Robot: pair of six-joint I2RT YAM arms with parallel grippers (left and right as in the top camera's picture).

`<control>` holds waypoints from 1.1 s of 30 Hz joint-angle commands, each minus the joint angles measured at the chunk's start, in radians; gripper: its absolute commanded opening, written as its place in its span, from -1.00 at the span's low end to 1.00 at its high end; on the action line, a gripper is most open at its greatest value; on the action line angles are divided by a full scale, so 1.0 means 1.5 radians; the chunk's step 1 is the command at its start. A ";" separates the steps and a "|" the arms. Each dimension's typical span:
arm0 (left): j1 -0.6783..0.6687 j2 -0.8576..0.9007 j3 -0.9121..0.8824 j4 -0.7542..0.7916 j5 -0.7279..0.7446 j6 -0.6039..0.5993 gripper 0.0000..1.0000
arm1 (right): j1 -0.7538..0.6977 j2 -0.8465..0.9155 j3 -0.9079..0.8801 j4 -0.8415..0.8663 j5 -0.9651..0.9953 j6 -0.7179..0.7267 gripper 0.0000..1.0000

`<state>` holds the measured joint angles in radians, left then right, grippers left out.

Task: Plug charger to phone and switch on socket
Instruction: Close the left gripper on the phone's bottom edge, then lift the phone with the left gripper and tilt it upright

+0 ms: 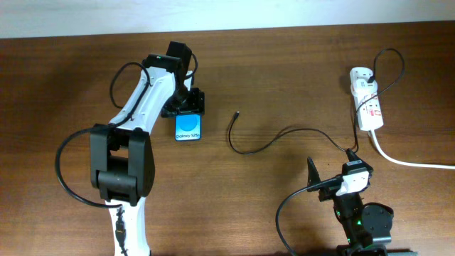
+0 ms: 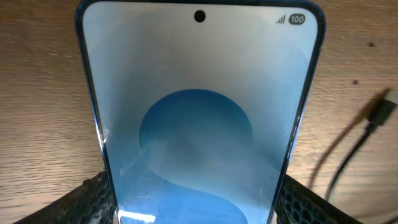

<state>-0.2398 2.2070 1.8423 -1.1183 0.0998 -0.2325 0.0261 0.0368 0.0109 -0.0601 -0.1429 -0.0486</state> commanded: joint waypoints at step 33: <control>0.125 0.002 0.030 -0.034 0.709 -0.593 -1.00 | 0.004 -0.002 -0.004 -0.004 -0.002 0.002 0.97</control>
<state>-0.0772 2.2070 1.8591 -1.1603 0.9894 -0.9985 0.0261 0.0368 0.0109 -0.0601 -0.1429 -0.0486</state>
